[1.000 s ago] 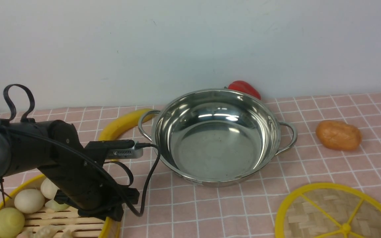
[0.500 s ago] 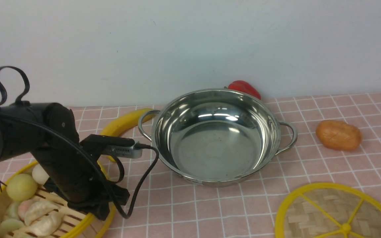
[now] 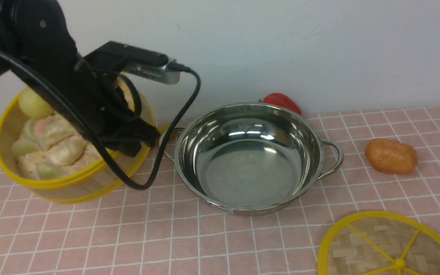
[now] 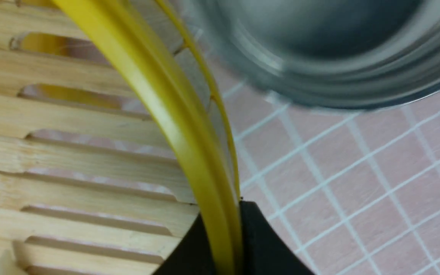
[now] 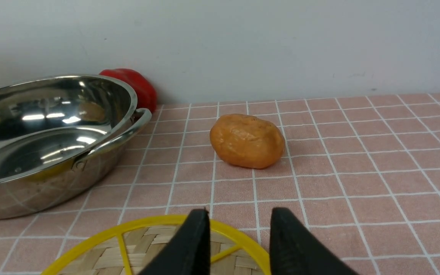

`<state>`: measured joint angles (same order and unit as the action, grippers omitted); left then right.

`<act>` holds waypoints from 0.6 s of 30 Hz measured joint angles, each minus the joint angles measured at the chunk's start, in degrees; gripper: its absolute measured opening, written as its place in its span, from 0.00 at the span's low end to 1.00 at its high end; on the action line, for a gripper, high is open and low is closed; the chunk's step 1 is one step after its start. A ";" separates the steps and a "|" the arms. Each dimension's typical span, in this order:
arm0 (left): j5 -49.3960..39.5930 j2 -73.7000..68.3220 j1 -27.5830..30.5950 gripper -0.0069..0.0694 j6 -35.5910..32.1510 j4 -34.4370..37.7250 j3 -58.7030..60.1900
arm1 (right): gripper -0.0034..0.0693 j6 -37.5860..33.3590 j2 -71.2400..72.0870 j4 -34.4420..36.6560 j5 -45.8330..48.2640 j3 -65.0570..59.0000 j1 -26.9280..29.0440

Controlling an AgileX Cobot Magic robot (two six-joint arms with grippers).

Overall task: Place the steamer in the pot on the pink tablecloth, and put the lid on the steamer.
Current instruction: 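Place the bamboo steamer basket with dumplings into the steel pot with the left gripper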

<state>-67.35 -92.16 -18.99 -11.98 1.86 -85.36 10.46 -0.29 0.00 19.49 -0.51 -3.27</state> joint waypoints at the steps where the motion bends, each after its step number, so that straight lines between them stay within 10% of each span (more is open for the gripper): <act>1: -0.04 -0.93 -2.51 0.13 -1.52 0.00 -2.22 | 0.38 0.00 0.00 0.00 0.00 0.00 0.00; 18: 7.86 -18.79 -19.67 0.13 -20.64 -7.20 -11.37 | 0.38 0.00 0.00 0.00 0.00 0.00 0.00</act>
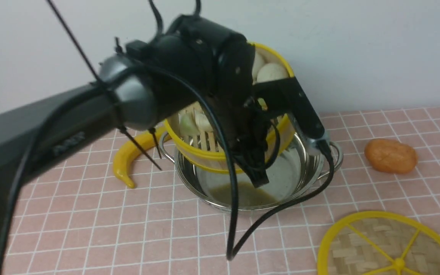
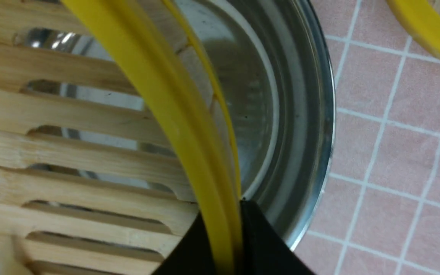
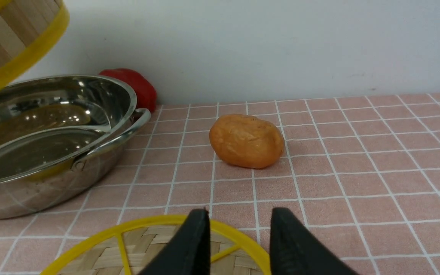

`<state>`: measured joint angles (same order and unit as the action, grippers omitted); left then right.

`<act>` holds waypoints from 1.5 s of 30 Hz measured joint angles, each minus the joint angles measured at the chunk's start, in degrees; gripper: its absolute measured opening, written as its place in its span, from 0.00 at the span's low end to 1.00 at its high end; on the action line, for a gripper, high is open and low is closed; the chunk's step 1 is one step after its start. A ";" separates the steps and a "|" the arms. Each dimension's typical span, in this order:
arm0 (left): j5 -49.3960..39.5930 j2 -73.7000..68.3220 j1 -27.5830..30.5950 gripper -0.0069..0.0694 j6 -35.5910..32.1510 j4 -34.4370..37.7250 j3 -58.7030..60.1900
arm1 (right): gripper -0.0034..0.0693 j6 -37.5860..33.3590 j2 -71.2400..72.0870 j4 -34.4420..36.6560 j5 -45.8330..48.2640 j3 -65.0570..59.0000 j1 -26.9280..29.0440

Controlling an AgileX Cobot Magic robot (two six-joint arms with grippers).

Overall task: Place the steamer in the pot on the pink tablecloth, and put the lid on the steamer.
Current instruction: 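Place the bamboo steamer basket with dumplings into the steel pot with the left gripper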

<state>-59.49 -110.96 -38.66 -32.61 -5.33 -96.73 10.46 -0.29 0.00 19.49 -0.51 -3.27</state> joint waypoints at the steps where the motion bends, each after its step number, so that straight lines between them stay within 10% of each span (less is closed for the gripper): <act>1: 0.33 -0.86 0.00 0.13 0.00 -0.25 0.00 | 0.38 0.00 0.00 0.00 0.00 0.00 0.00; 35: 4.63 -10.63 -0.02 0.13 -7.09 7.34 -0.11 | 0.38 0.00 0.00 0.00 0.00 0.00 0.00; 45: 1.18 -10.19 -0.02 0.50 -7.56 5.00 -0.67 | 0.38 0.00 0.00 0.00 0.00 0.00 0.00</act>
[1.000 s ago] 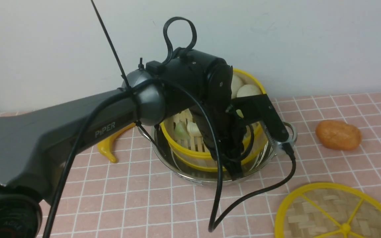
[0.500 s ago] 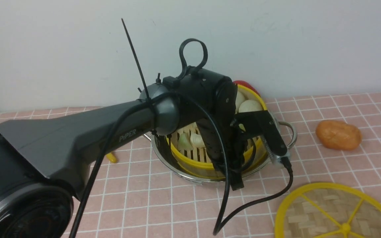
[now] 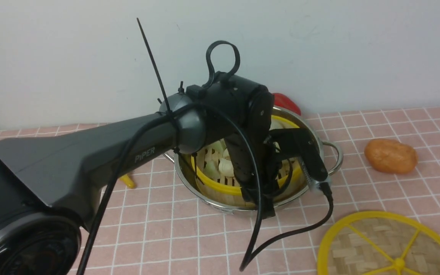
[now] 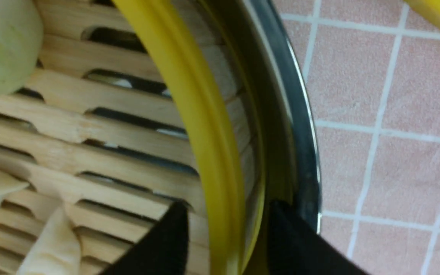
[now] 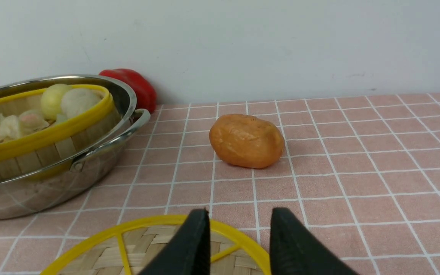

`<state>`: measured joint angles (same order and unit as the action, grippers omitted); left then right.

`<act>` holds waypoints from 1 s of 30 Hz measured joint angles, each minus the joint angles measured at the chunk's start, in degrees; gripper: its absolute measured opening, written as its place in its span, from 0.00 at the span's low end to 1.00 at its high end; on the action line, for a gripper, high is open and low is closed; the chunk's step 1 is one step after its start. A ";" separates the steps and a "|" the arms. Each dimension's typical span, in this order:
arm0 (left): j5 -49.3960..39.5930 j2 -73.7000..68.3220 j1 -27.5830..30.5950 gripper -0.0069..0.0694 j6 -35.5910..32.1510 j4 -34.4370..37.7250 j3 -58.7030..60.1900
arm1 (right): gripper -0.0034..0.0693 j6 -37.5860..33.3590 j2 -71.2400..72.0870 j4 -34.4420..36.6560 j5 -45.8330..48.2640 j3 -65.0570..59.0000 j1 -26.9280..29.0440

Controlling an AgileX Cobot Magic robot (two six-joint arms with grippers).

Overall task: Place the steamer in the pot on the pink tablecloth, and put the lid on the steamer.
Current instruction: 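Place the bamboo steamer basket with dumplings into the steel pot with the left gripper, then move the gripper down to the bamboo steamer lid and grasp its center knob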

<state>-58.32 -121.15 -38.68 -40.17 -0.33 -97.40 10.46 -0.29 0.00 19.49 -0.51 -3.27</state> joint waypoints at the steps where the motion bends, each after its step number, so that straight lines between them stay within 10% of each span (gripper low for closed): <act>1: 0.00 0.06 0.00 0.57 0.00 -1.14 -0.05 | 0.38 0.00 0.00 0.00 0.00 0.00 0.00; 8: -3.10 2.25 0.00 0.84 4.27 -6.70 -2.42 | 0.38 0.00 0.00 0.00 0.00 0.00 0.00; 13: -6.26 5.47 0.00 0.84 9.86 -8.84 -8.20 | 0.38 0.00 0.00 0.00 0.00 0.00 0.00; 22: -10.98 15.94 1.66 0.11 18.75 -13.98 -14.43 | 0.38 0.00 0.00 0.00 0.00 0.00 0.00; 30: -10.00 21.40 2.72 0.06 24.20 -12.32 -14.84 | 0.38 0.00 0.00 0.00 0.00 0.00 0.00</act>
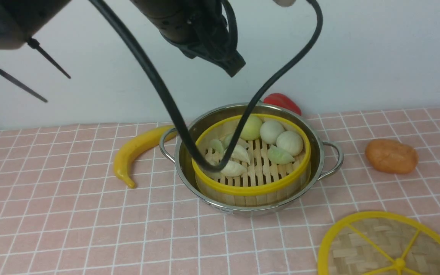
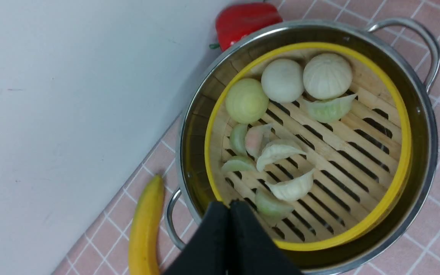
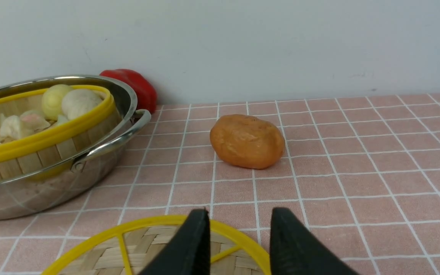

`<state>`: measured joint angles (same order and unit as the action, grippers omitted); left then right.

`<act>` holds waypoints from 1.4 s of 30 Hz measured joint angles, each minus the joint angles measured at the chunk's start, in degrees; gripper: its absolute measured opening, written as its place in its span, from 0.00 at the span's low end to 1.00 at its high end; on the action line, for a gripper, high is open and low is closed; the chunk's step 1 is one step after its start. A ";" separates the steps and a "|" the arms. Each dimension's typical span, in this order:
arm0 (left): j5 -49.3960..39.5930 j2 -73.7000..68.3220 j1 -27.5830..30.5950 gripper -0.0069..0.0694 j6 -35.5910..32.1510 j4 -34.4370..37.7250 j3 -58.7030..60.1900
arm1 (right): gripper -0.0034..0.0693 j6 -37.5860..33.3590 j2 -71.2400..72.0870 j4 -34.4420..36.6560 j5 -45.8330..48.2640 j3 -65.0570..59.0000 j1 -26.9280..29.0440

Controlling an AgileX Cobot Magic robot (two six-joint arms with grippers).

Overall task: Place the steamer in the pot on the pink tablecloth, and put the lid on the steamer.
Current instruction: 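Move the gripper down to the bamboo steamer lid and grasp its center knob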

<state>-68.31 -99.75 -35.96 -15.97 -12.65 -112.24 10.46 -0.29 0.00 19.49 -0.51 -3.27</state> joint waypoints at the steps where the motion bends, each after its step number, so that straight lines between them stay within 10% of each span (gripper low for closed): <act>1: 0.25 0.00 0.00 0.06 0.05 0.08 0.00 | 0.38 0.00 0.00 0.00 0.00 0.00 0.00; 17: 6.25 2.31 0.00 0.08 4.01 1.63 4.74 | 0.38 0.00 0.00 0.00 0.00 0.00 0.00; 29: 57.02 47.68 13.21 0.09 6.53 11.21 73.20 | 0.38 0.00 0.00 0.00 0.00 0.00 0.00; 42: 67.25 76.51 35.64 0.12 8.21 16.40 109.59 | 0.38 0.00 0.00 0.00 0.00 0.00 0.00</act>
<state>-1.07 -23.24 -0.33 -7.76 3.75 -2.65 10.46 -0.29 0.00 19.49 -0.51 -3.27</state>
